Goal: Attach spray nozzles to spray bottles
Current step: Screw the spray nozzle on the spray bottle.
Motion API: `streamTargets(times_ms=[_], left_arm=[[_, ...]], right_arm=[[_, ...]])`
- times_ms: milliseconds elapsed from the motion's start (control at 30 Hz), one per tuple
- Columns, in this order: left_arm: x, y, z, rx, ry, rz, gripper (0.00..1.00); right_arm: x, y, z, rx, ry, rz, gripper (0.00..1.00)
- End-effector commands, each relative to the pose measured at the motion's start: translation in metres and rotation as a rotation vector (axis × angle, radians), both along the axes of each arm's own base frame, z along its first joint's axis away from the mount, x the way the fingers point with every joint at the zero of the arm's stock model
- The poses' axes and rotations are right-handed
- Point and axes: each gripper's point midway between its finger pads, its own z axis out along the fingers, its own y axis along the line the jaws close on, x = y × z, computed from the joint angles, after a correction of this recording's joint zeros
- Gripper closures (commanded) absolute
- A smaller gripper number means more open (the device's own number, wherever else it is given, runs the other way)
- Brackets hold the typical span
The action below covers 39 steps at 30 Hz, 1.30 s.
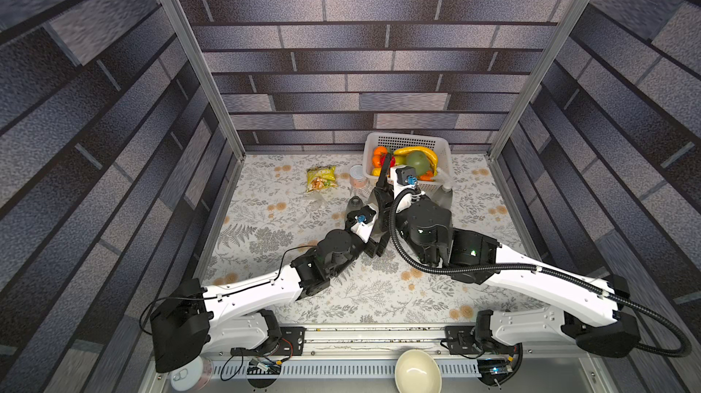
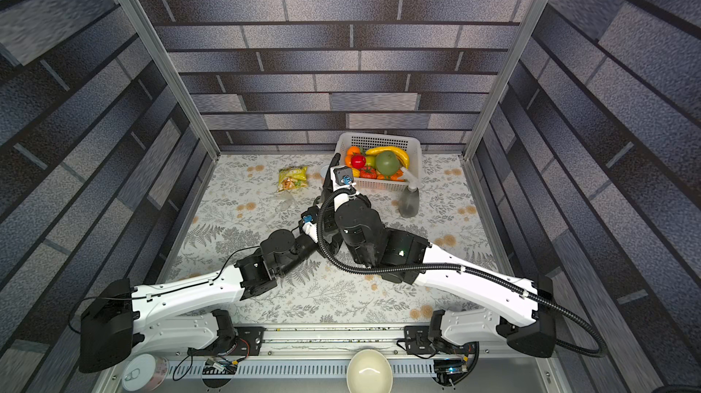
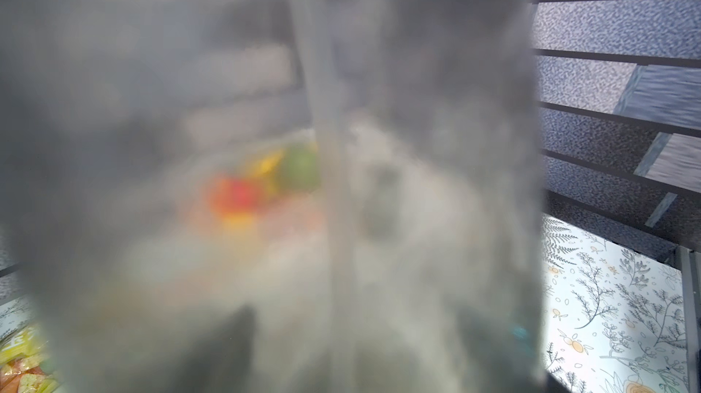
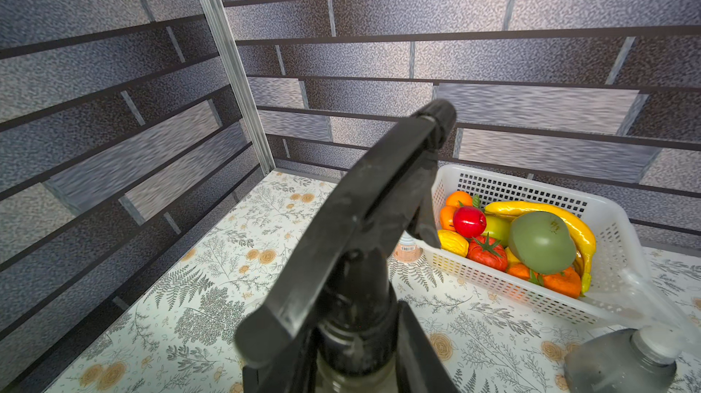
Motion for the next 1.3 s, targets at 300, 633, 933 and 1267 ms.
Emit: streamTargets(times_ms=[300, 633, 933, 1267], left_arm=[[-0.016, 0.018, 0.040, -0.124, -0.075, -0.054, 0.38], [-0.024, 0.038, 0.042, -0.125, -0.058, -0.049, 0.38], [-0.041, 0.029, 0.039, -0.116, -0.015, -0.159, 0.38], [-0.054, 0.018, 0.043, -0.103, -0.011, -0.243, 0.37]], right_arm=[[-0.049, -0.029, -0.011, -0.123, 0.152, 0.236, 0.26], [-0.058, -0.045, -0.008, 0.057, 0.242, 0.387, 0.51], [-0.069, -0.009, 0.038, 0.125, 0.104, 0.678, 0.50], [-0.059, 0.004, 0.064, 0.137, 0.065, 0.731, 0.48]])
